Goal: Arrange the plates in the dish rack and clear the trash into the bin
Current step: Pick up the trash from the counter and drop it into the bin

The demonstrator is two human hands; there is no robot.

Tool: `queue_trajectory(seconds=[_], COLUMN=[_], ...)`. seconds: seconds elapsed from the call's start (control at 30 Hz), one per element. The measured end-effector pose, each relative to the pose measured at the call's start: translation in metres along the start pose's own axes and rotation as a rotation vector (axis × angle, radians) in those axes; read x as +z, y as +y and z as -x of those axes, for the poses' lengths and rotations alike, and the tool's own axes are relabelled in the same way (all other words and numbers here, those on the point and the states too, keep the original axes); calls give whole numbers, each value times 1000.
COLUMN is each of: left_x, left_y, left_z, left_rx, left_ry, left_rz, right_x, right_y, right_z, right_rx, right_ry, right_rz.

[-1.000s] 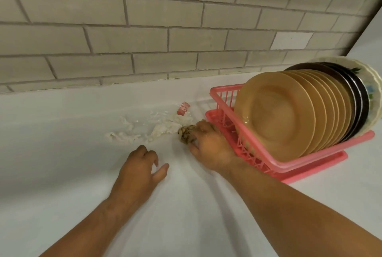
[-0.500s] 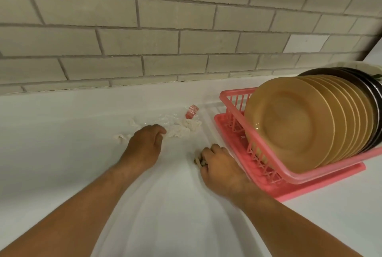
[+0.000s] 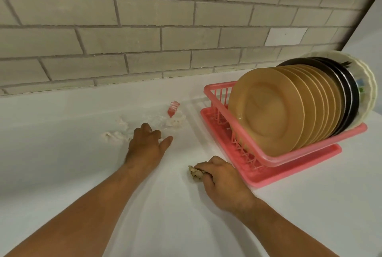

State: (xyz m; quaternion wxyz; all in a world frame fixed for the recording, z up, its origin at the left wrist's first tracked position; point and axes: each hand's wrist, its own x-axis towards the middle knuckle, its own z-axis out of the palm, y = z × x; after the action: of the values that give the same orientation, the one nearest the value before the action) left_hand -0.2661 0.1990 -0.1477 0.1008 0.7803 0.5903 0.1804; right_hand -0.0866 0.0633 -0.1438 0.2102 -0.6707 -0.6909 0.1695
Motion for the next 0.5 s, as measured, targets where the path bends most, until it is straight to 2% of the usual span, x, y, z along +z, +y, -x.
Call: queue_trajectory(seconds=[0.1,0.2,0.27,0.37,0.5], left_x=[-10,-19,-25,-35,-41], left_y=[8,20,32,56,99], left_z=[22,44,58,77,112], left_rx=[-23,11,0,-83,-20], left_ry=[110,153,133,11,30], left_rz=[198,310,420,686,524], right_x=[-6,-13,-19,-30,-50], right_y=[0,-2,-3,2,21], right_z=[15,33,46,65,101], right_rx=[63,86,119,182,173], right_ry=[65,156,203,190,193], right_rz=[-64,-125,-200,-207,-272])
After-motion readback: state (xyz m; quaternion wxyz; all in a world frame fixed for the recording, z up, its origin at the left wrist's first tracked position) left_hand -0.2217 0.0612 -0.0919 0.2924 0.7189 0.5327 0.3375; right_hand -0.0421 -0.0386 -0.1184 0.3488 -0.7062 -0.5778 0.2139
